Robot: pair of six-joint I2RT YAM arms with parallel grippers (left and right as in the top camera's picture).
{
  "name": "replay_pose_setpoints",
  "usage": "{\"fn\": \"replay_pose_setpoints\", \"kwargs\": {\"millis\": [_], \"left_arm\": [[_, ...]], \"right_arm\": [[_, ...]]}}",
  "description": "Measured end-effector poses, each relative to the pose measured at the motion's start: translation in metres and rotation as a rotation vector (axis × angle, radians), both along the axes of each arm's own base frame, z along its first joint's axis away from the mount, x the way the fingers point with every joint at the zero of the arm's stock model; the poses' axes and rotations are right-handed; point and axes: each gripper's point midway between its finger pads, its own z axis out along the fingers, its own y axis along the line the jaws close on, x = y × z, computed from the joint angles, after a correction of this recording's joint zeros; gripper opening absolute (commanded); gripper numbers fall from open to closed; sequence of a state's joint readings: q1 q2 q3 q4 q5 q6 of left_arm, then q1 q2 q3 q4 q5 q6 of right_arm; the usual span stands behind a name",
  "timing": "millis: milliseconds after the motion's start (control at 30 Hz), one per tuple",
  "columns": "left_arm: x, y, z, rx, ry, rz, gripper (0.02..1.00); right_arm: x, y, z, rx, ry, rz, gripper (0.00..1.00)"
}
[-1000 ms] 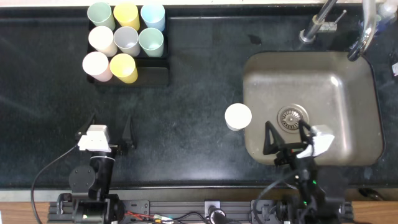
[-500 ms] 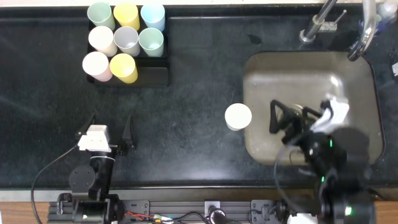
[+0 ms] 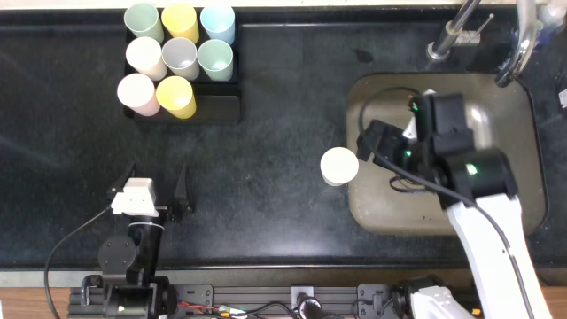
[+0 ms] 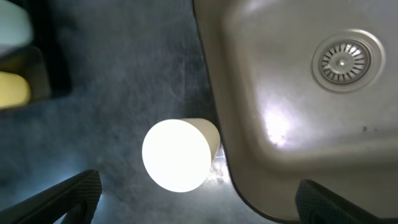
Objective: Store Cups
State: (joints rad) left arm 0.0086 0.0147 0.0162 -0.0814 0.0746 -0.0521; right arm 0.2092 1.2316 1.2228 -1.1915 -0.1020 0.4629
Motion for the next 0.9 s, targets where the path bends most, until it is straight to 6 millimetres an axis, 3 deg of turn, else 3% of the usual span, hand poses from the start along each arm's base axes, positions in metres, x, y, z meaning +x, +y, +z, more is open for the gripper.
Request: {"fn": "replay_pose_setpoints", "kwargs": {"millis": [200, 433, 767, 900], "left_arm": [[0.000, 0.000, 0.000, 0.000, 0.001, 0.000, 1.000], [0.000, 0.000, 0.000, 0.000, 0.001, 0.000, 0.998], [0.000, 0.000, 0.000, 0.000, 0.001, 0.000, 1.000], [0.000, 0.000, 0.000, 0.000, 0.001, 0.000, 1.000]], "right_arm": [[-0.006, 0.009, -0.022, -0.078, 0.105, 0.139, 0.996], [0.006, 0.015, -0.048, -0.176, 0.141, 0.264, 0.993], [0.045, 0.016, -0.054, -0.265, 0.029, 0.268, 0.996], [0.041, 0.016, -0.065, -0.264, 0.060, 0.280, 0.996]]}}
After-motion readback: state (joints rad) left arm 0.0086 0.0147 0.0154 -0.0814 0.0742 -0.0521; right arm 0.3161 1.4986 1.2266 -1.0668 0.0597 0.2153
